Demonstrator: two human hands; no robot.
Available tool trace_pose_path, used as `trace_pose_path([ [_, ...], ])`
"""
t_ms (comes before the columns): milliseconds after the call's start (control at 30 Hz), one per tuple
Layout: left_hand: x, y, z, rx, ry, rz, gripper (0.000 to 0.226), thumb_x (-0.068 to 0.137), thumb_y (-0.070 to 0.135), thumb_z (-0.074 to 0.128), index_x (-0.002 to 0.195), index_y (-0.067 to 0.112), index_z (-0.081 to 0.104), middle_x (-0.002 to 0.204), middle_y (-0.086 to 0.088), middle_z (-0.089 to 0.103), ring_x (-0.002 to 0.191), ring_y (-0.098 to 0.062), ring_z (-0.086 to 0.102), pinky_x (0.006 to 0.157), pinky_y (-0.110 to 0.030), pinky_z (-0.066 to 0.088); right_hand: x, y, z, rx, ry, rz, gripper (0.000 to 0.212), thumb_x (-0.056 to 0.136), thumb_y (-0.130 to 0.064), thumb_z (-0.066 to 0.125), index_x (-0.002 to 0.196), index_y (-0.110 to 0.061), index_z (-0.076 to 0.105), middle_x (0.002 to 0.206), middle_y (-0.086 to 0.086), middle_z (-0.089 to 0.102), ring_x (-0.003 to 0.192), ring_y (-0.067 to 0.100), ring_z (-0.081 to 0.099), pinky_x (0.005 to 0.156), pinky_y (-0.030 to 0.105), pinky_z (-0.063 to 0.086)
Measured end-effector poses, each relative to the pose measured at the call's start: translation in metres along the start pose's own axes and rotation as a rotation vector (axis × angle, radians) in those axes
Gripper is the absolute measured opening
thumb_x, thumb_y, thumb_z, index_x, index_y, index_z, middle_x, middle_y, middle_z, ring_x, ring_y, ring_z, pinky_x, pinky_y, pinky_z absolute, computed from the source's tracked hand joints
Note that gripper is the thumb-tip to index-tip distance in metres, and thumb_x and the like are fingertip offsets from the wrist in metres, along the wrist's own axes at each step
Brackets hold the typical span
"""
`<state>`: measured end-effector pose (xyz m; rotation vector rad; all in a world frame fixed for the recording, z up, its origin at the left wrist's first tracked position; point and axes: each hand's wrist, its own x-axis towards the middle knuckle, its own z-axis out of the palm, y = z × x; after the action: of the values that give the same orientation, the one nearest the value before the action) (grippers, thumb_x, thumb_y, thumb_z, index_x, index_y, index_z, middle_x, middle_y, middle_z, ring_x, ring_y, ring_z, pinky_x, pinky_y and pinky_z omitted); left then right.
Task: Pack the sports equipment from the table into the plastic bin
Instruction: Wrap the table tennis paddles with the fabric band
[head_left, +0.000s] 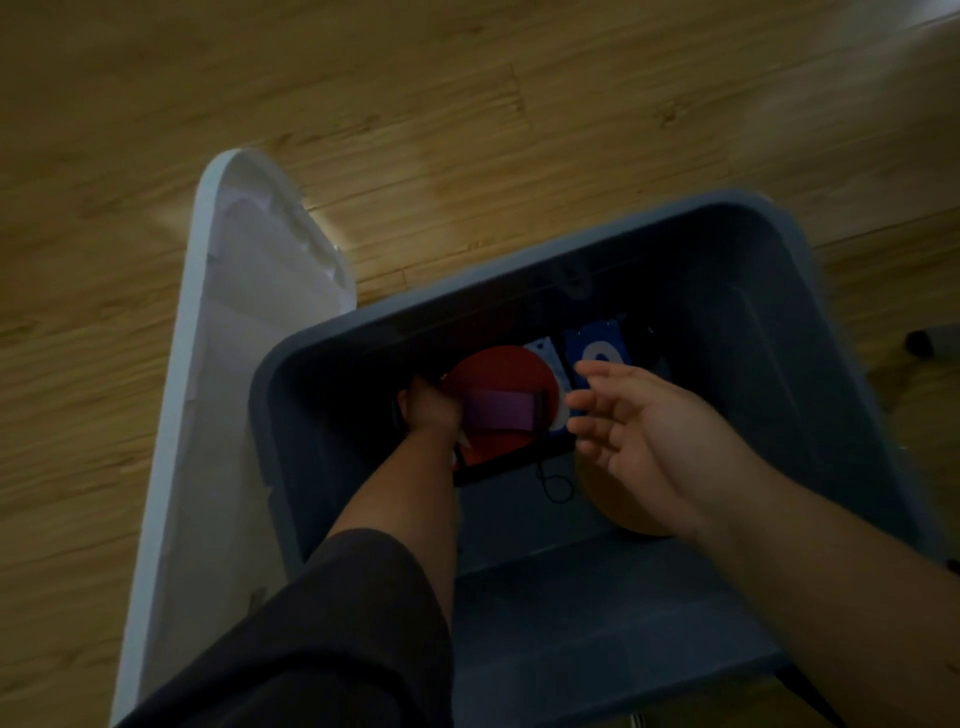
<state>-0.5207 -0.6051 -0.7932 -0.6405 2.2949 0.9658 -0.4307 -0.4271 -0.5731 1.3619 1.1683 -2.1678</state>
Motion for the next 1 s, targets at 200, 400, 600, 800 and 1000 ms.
trace_pose_path([
  [200, 0.019, -0.006, 0.013, -0.295, -0.006, -0.194, 0.052, 0.064, 0.055, 0.056, 0.112, 0.032, 0.06, 0.125, -0.01, 0.061, 0.114, -0.035, 0.059, 0.1, -0.05, 0.049, -0.019, -0.019, 0.003, 0.097, -0.003, -0.044, 0.021, 0.1, -0.014, 0.048, 0.116, -0.015, 0.061, 0.086, 0.004, 0.063, 0.074, 0.016, 0.058, 0.07, 0.028, 0.046],
  [400, -0.124, 0.123, -0.047, -0.815, -0.427, -0.073, 0.038, 0.102, 0.031, 0.049, 0.132, 0.009, 0.058, 0.126, -0.008, 0.063, 0.118, -0.025, 0.058, 0.101, -0.043, 0.047, -0.06, -0.05, 0.012, 0.142, -0.041, -0.153, 0.017, 0.101, -0.018, 0.049, 0.109, -0.019, 0.064, 0.085, 0.003, 0.065, 0.069, 0.014, 0.059, 0.066, 0.027, 0.046],
  [600, -0.232, 0.195, -0.108, -0.761, -0.61, 0.264, 0.031, 0.101, 0.029, 0.045, 0.119, 0.012, 0.064, 0.12, -0.008, 0.069, 0.106, -0.024, 0.066, 0.092, -0.039, 0.05, -0.145, -0.079, 0.007, 0.154, -0.107, -0.372, 0.018, 0.102, -0.014, 0.046, 0.107, -0.016, 0.062, 0.078, 0.002, 0.066, 0.067, 0.015, 0.06, 0.061, 0.026, 0.048],
  [800, -0.35, 0.246, -0.133, -0.756, -0.795, 0.503, 0.028, 0.102, 0.025, 0.039, 0.106, 0.012, 0.063, 0.112, -0.008, 0.069, 0.095, -0.023, 0.067, 0.089, -0.037, 0.05, -0.256, -0.093, -0.038, 0.2, -0.109, -0.606, 0.017, 0.1, -0.01, 0.045, 0.107, -0.013, 0.06, 0.075, 0.002, 0.064, 0.064, 0.015, 0.057, 0.061, 0.027, 0.044],
  [1000, -0.505, 0.287, -0.132, -0.686, -1.076, 0.753, 0.028, 0.095, 0.026, 0.039, 0.106, 0.011, 0.061, 0.11, -0.011, 0.07, 0.094, -0.024, 0.066, 0.088, -0.038, 0.048, -0.397, -0.092, -0.109, 0.285, 0.012, -0.919, 0.021, 0.097, -0.006, 0.044, 0.109, -0.011, 0.061, 0.075, 0.004, 0.062, 0.063, 0.015, 0.056, 0.063, 0.027, 0.044],
])
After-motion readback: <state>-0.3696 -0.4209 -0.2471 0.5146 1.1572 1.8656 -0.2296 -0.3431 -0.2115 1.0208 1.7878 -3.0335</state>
